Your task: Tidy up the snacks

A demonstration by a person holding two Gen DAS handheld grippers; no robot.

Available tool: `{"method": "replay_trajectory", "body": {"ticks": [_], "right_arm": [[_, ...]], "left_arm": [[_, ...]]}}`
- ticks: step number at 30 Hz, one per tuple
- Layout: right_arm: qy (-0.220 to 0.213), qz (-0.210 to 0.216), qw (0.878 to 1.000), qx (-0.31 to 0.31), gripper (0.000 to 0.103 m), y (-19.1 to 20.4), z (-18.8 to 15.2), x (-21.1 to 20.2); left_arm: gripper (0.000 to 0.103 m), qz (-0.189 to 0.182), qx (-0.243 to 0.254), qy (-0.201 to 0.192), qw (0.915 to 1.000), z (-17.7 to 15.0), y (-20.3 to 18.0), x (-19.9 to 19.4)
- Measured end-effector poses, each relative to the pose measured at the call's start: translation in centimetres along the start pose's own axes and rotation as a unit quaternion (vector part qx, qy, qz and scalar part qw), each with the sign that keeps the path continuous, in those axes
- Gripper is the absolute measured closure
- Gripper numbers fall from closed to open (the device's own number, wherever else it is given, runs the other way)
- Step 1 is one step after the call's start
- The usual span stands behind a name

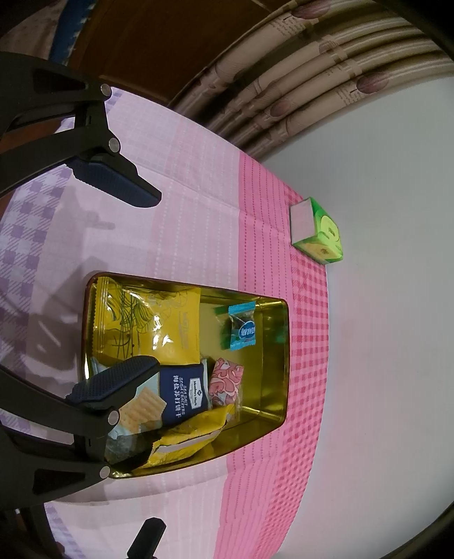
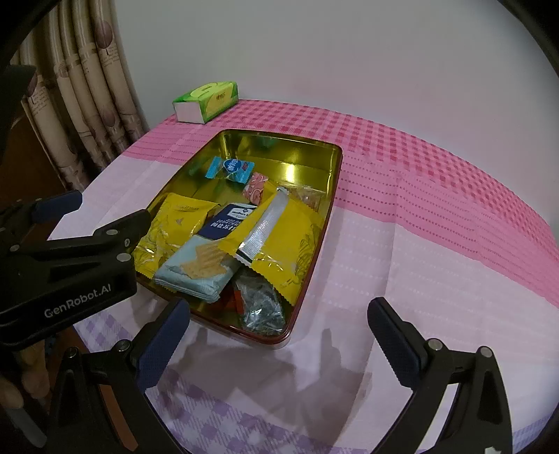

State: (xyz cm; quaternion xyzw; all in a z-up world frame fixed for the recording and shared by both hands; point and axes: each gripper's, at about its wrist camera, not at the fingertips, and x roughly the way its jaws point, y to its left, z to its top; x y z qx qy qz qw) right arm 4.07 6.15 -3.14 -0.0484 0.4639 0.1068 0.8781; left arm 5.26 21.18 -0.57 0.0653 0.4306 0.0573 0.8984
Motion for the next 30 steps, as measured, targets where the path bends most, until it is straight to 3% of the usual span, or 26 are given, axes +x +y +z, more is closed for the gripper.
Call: {"method": "replay_trajectory", "body": {"ticks": [30], "right_arm": [[0.004,0.003,1.000,-0.002,0.002,0.19,0.04,0.43]], "left_arm": [[0.016,-0.004,0.003,0.007,1.0000,-0.05,-0.01,0.29]]}}
